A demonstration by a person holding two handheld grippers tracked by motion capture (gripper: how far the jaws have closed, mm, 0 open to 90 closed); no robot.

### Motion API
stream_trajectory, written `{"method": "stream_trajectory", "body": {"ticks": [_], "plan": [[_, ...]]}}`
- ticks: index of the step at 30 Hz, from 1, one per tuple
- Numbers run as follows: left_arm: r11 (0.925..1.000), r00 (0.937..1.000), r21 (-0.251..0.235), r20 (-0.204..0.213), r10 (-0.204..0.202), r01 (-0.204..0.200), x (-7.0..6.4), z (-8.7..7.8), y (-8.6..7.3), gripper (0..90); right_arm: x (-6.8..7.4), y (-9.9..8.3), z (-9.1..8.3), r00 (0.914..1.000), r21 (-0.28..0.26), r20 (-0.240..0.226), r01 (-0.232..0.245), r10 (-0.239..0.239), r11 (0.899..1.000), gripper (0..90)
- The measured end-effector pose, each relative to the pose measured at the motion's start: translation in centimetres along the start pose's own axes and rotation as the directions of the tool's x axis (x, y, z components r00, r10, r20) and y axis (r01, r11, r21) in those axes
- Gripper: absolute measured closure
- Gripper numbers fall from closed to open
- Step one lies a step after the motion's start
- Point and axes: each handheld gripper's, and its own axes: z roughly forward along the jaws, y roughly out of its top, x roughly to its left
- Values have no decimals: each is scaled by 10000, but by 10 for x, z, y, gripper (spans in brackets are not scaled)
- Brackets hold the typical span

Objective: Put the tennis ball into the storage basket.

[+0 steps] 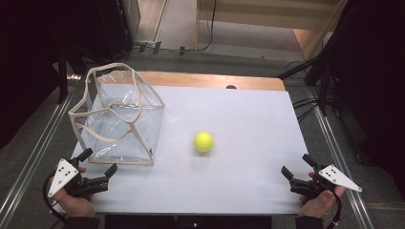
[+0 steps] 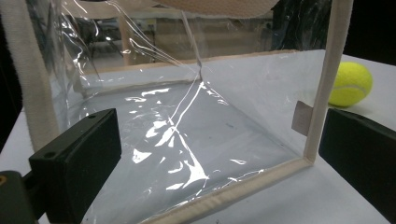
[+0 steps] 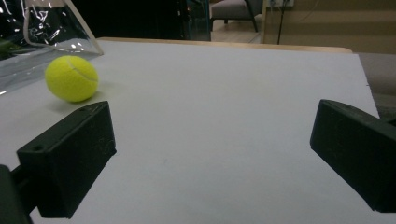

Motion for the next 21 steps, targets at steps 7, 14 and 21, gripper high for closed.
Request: {"method": "stream_trajectory", "body": {"ticks": [7,14,21], "plan": [[9999,10000,-122,-54,-13,12,0,-1,-1,0,0,0,0,10000,-55,26,88,-88,9999,0],[9995,9997,-307,244,-24,32,1,-3,-1,0,2,2,3,9997,79,153,170,-171,9998,0],[9996,9998,-246,127,-149,152,3,-1,-1,0,3,6,10,9998,62,-96,185,-184,9998,0]]}}
